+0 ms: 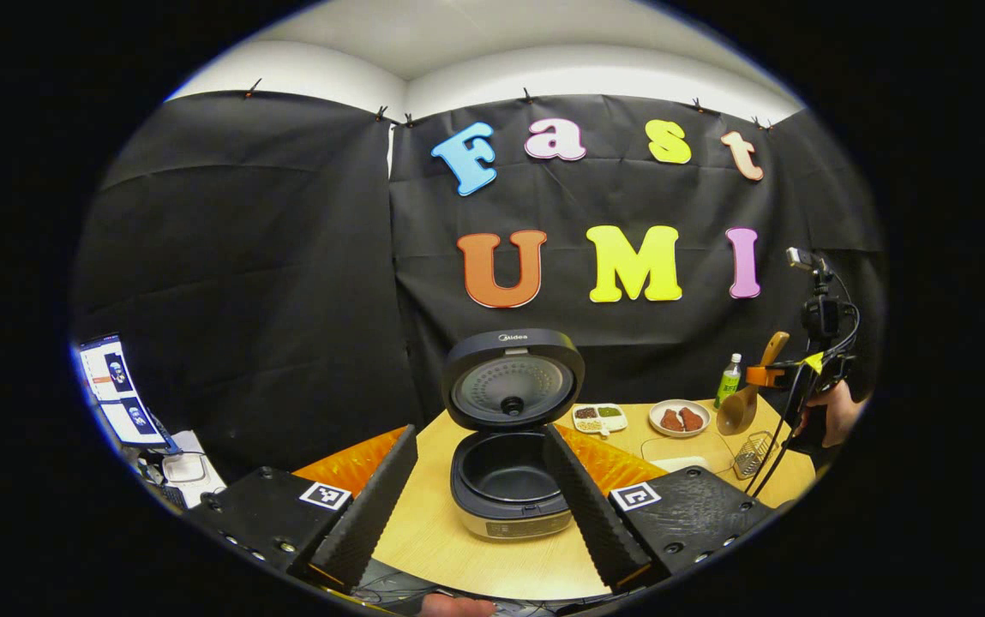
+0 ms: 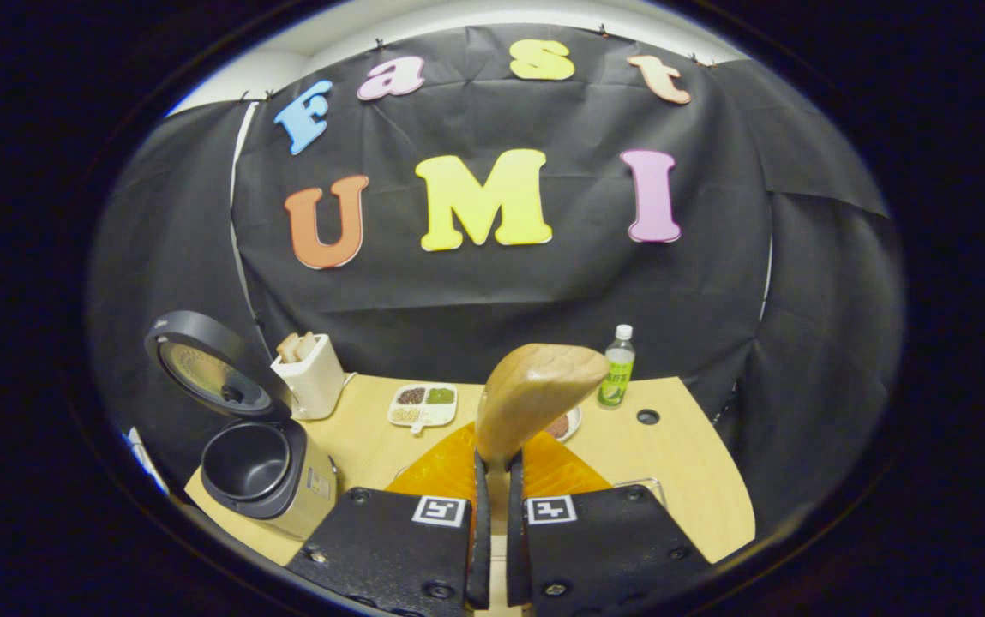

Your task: Close the left gripper, press the button to open the rice cooker; take a wooden spoon from the chopstick holder with the right hand, scoop a spoonful of rice and pour it into the rice cooker, then put the wooden spoon back into the chopstick holder.

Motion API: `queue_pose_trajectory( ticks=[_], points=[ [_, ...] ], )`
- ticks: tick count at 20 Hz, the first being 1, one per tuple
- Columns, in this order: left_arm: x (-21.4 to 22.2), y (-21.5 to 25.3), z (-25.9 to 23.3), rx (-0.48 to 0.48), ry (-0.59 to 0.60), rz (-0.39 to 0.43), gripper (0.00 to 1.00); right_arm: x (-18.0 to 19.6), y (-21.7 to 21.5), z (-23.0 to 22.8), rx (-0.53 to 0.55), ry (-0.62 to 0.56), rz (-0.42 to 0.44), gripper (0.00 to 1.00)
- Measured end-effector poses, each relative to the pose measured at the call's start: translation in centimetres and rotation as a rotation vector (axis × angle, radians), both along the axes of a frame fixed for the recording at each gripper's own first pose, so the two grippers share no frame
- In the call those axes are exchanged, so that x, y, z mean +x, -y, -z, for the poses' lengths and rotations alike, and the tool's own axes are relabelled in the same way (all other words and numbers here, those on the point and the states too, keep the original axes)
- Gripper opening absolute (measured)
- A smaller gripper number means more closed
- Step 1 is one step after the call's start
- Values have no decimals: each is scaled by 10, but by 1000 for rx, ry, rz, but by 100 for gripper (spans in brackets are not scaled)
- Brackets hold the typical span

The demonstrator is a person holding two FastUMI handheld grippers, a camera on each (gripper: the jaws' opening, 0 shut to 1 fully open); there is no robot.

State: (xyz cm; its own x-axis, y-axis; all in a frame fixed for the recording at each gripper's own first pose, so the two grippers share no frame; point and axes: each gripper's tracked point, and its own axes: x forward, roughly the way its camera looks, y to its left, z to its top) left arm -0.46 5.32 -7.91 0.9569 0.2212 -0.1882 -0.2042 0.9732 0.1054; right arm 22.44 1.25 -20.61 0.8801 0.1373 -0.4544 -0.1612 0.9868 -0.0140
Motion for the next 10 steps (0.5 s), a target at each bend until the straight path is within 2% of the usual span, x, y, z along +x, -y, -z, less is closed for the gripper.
queue_pose_trajectory(
  ticks=[1,6,10],
  points=[
    [6,1,3,-9,-8,-5,95,7,-4,16,-19,-21,-16,10],
    [24,1,8,-27,-34,-27,95,26,2,94,-101,-145,-35,12],
    [35,-8,8,-20,-32,-66,95,31,3,120,-193,-156,-49,13]
  ],
)
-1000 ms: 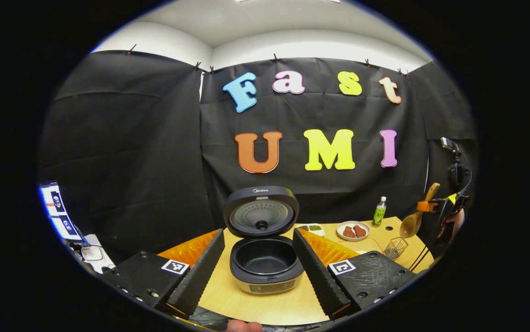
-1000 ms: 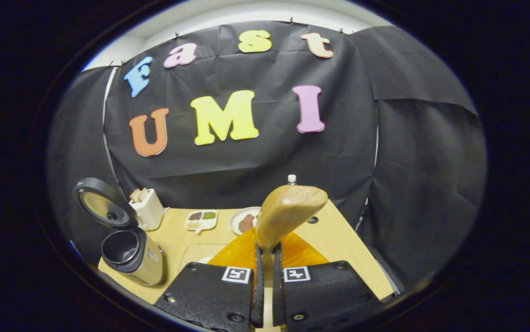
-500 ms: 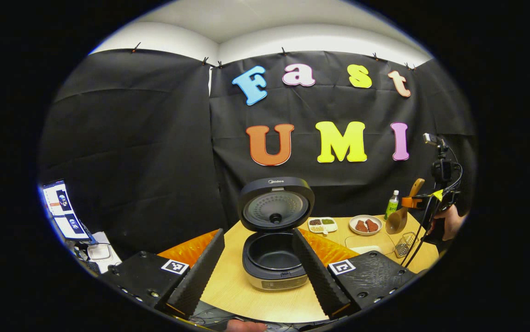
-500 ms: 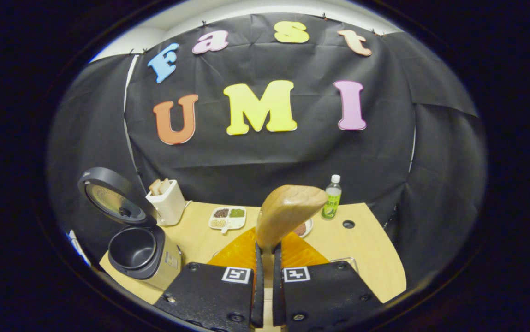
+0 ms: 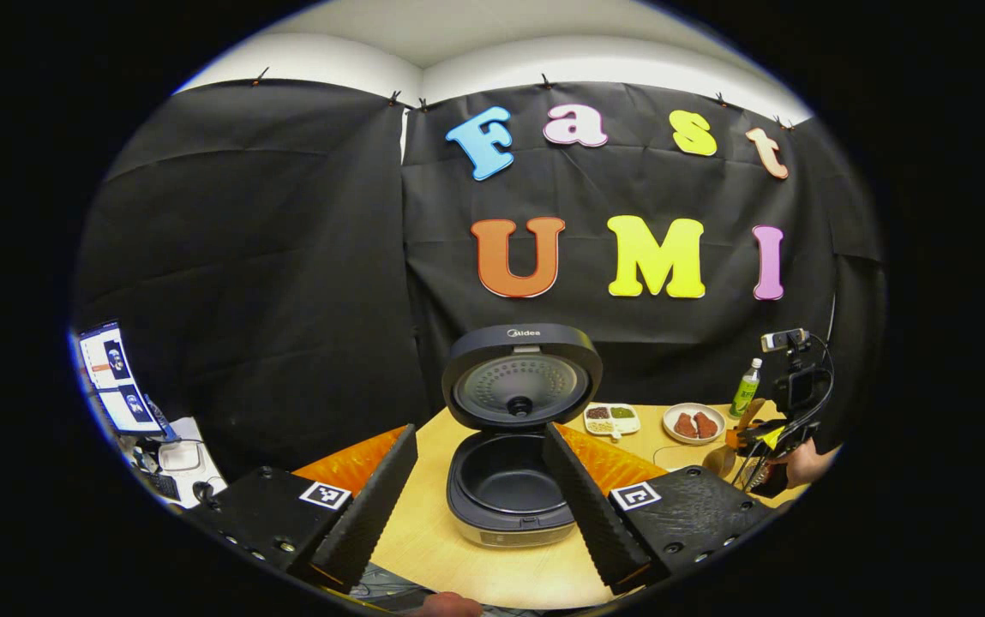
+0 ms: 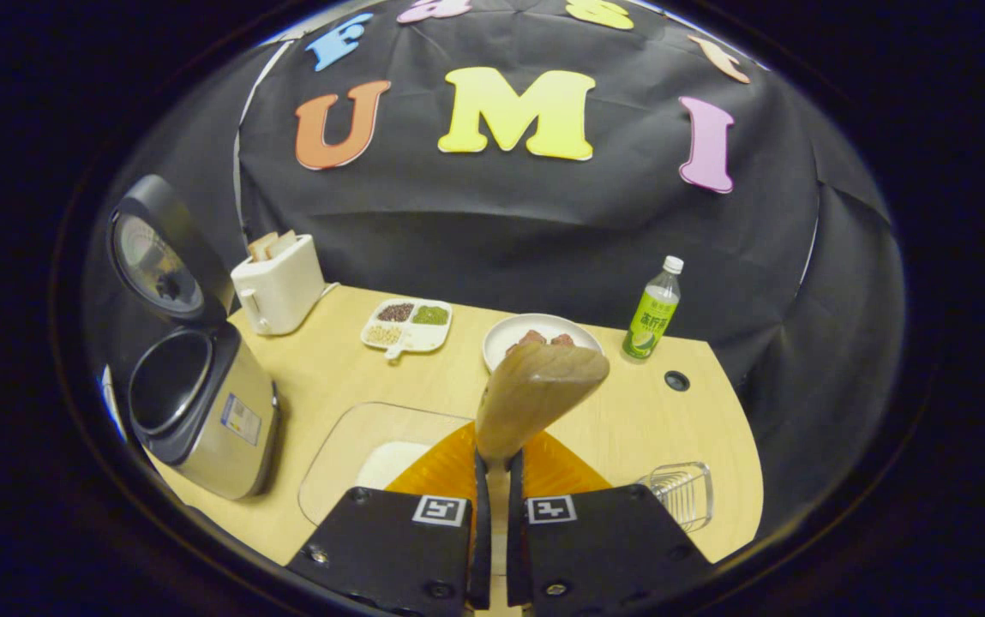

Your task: Close the left gripper, press the button to open the rice cooker; take a wooden spoon from the chopstick holder with the right hand, scoop a spoonful of rice and pour it into the rice cooker, then put the wooden spoon back into the chopstick holder.

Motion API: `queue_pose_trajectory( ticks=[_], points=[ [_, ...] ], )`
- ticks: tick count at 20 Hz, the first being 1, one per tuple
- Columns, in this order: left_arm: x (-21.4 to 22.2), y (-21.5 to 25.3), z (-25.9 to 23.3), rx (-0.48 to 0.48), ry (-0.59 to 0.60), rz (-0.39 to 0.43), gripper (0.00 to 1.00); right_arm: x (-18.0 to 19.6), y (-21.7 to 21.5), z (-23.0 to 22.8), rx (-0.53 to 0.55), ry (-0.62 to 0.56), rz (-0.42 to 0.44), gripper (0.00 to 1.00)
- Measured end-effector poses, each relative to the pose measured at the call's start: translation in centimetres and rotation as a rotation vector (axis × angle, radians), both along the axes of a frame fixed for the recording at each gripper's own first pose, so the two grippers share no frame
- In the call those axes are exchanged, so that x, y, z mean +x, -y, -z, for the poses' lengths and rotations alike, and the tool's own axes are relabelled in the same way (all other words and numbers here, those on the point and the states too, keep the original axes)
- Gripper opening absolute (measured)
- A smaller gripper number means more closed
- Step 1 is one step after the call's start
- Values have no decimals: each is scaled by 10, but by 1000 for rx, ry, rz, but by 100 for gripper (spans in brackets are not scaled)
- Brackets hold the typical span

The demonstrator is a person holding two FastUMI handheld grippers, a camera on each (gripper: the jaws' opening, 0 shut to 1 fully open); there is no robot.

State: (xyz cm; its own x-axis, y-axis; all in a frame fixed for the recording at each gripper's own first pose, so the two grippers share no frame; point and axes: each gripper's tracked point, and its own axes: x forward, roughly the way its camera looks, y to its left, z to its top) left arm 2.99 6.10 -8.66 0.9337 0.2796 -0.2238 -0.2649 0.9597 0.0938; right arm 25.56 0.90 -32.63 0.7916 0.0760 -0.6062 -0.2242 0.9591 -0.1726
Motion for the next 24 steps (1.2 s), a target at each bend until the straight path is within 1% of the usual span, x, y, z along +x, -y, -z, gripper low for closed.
queue_pose_trajectory(
  ticks=[3,6,11,15,18,21,24],
  points=[
    [2,-9,1,10,-14,-24,95,0,1,14,-75,9,-8,12],
    [2,-18,3,3,-30,-43,95,1,-2,21,-115,25,-18,13],
    [1,-25,3,-7,-43,-71,95,0,-31,34,-72,7,-43,13],
    [-2,-33,2,-6,-44,-92,95,-4,-53,42,-7,-27,-66,13],
    [-2,-36,-2,-9,-35,-102,95,-10,-63,46,79,-70,-59,13],
    [-1,-37,-1,-13,-33,-109,95,-13,-70,46,188,-124,-34,12],
    [2,-33,-2,-18,-26,-105,95,-18,-79,43,334,-190,2,13]
  ],
)
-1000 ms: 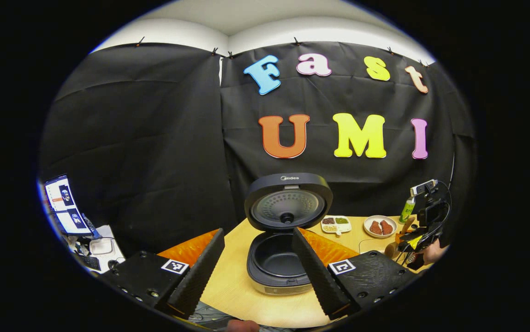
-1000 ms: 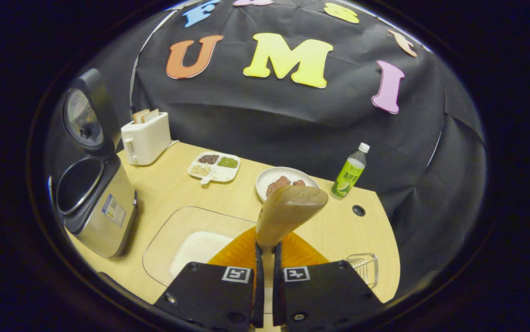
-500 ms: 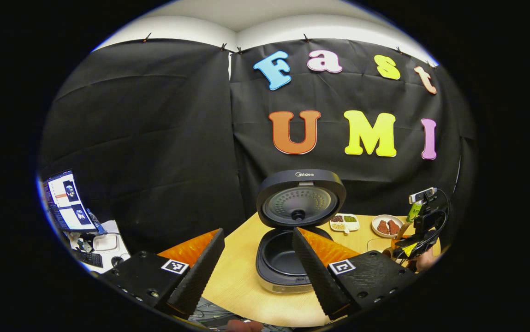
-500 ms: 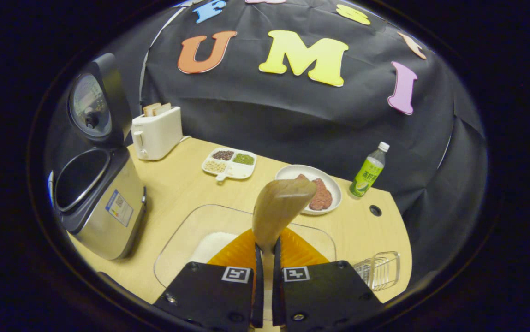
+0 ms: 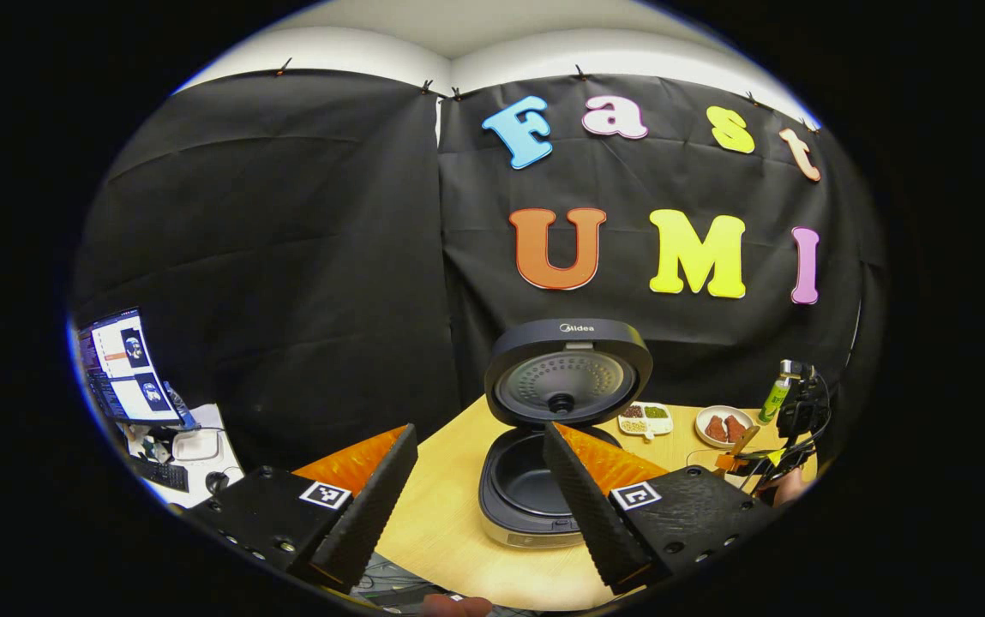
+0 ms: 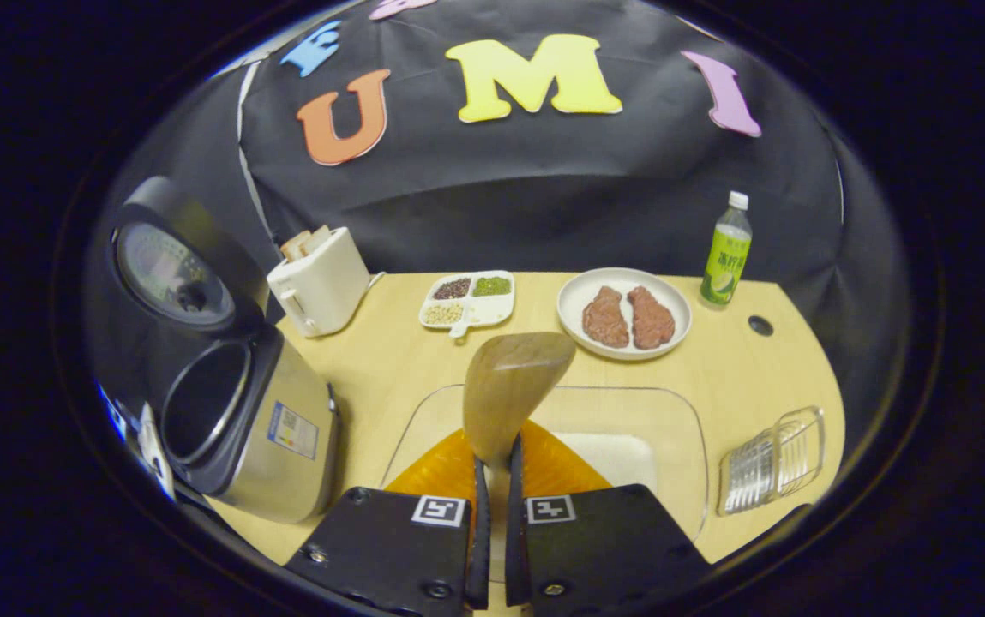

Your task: Close the left gripper, press the button to open the rice cooker; take a wooden spoon from the chopstick holder with the right hand, scoop a spoonful of rice and pour it into the rice cooker, then put the wooden spoon back into the chopstick holder.

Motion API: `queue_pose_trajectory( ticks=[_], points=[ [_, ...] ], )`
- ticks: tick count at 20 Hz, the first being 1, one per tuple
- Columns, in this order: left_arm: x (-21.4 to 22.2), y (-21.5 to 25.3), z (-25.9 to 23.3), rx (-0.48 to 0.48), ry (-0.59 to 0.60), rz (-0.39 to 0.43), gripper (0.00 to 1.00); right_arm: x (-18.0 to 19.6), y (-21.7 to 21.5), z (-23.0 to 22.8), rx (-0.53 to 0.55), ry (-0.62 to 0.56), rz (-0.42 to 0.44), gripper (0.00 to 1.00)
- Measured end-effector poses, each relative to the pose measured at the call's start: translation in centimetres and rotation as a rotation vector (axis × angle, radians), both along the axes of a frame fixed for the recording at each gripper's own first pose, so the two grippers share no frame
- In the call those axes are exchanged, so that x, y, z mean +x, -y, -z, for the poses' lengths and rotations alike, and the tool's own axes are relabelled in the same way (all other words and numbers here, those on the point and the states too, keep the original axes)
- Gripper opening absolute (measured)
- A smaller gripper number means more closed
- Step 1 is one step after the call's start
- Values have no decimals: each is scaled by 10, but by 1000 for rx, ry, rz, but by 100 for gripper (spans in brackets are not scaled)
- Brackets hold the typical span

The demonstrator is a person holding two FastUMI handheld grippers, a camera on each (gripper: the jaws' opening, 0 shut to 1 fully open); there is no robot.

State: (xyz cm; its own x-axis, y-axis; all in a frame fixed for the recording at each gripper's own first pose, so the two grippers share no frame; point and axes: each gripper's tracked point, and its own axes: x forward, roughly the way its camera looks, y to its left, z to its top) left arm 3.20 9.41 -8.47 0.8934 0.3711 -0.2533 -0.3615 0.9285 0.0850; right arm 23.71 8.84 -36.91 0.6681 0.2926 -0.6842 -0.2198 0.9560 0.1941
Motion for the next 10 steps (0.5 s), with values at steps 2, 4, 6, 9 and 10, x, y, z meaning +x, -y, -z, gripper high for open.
queue_pose_trajectory(
  ticks=[2,4,6,9,10],
  points=[
    [0,2,1,1,-1,4,95,-1,-6,-1,65,-33,15,12],
    [1,7,0,-1,1,10,95,1,-4,-1,114,-53,35,13],
    [2,10,-2,-3,9,18,95,4,-1,0,190,-81,63,13],
    [3,15,0,-7,2,26,95,7,13,3,311,-137,141,13],
    [4,18,0,-10,0,32,95,6,20,4,342,-148,164,13]
  ],
)
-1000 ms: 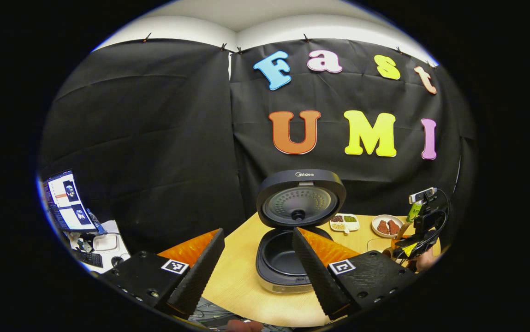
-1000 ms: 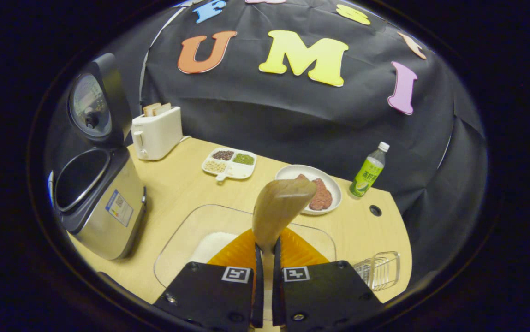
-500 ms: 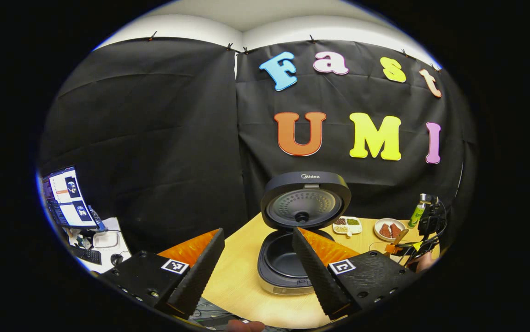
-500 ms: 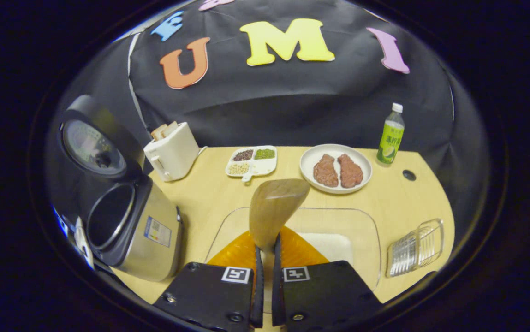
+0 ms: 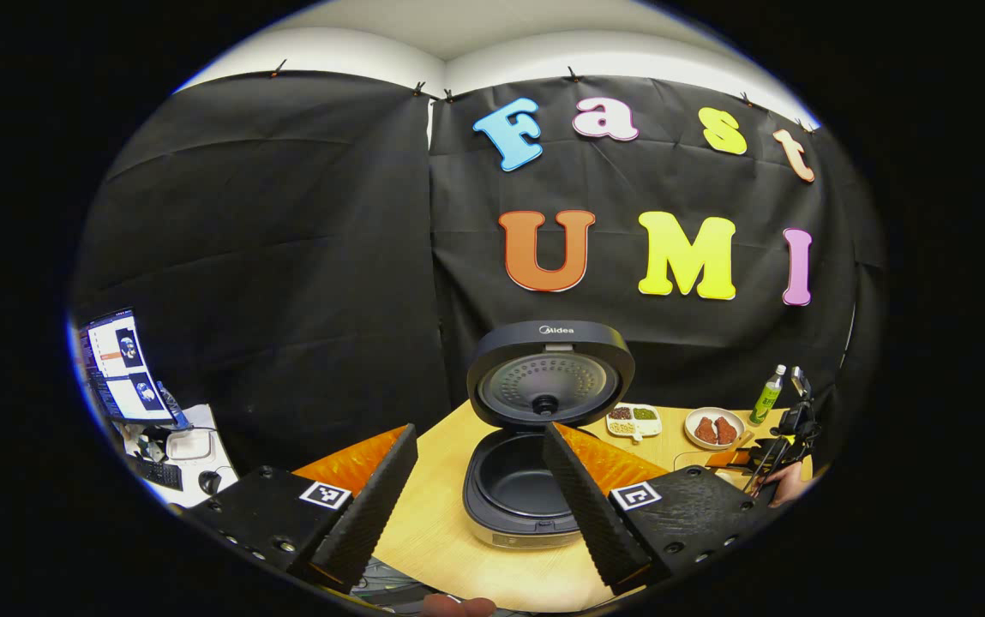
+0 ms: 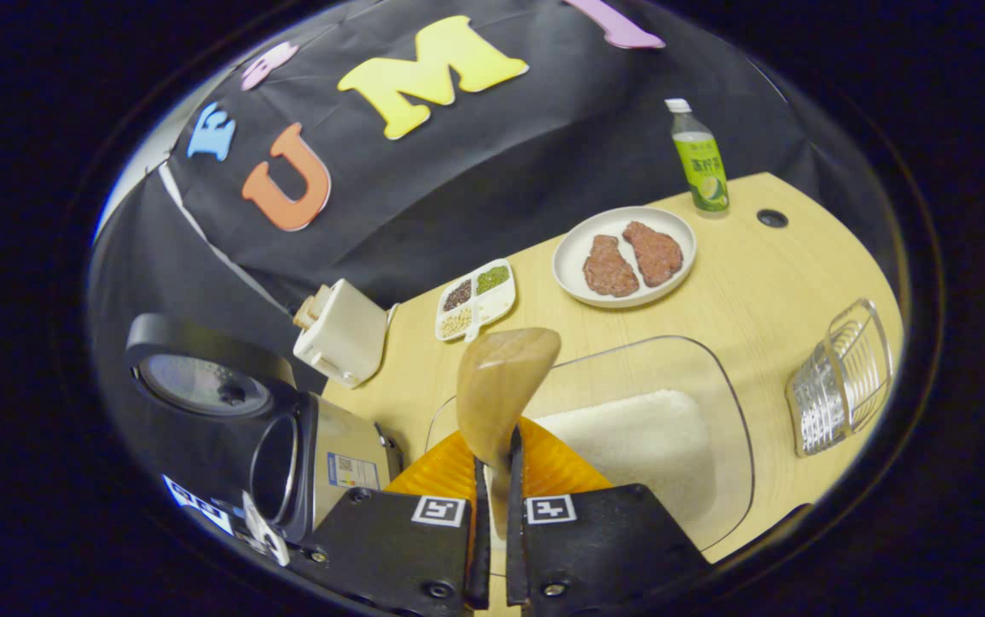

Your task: Close the left gripper, press the button to open the rice cooker; take a wooden spoon from the chopstick holder with the right hand, scoop a spoonful of rice and pour it into the rice cooker, then put the wooden spoon back into the chopstick holder.

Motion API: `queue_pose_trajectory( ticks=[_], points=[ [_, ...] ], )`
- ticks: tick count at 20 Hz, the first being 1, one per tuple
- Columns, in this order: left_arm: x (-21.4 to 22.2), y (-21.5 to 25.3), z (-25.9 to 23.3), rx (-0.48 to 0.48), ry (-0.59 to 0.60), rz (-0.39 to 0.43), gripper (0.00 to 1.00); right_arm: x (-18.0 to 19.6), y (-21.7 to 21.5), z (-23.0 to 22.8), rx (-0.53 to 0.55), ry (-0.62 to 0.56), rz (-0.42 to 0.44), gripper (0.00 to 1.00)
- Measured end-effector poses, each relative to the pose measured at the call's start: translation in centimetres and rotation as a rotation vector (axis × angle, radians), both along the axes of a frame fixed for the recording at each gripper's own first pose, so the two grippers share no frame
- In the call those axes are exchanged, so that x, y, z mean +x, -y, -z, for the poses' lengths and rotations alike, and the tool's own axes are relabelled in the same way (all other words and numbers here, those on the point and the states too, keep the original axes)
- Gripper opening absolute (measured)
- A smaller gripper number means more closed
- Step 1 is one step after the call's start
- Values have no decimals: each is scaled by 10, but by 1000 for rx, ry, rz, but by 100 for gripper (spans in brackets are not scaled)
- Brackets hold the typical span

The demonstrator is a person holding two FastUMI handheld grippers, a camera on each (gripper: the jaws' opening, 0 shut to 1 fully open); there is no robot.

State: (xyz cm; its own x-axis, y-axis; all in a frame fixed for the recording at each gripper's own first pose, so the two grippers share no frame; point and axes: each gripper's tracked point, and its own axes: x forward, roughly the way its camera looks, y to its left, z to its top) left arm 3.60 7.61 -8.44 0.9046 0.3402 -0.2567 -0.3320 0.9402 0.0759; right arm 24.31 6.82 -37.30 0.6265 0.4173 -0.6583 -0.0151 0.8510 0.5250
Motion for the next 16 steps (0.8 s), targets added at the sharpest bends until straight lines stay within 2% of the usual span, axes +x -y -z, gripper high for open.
queue_pose_trajectory(
  ticks=[4,16],
  points=[
    [4,11,-2,-1,3,26,95,-5,24,-5,76,-17,73,12],
    [6,22,-2,-3,21,60,95,-2,91,-66,243,34,245,12]
  ],
)
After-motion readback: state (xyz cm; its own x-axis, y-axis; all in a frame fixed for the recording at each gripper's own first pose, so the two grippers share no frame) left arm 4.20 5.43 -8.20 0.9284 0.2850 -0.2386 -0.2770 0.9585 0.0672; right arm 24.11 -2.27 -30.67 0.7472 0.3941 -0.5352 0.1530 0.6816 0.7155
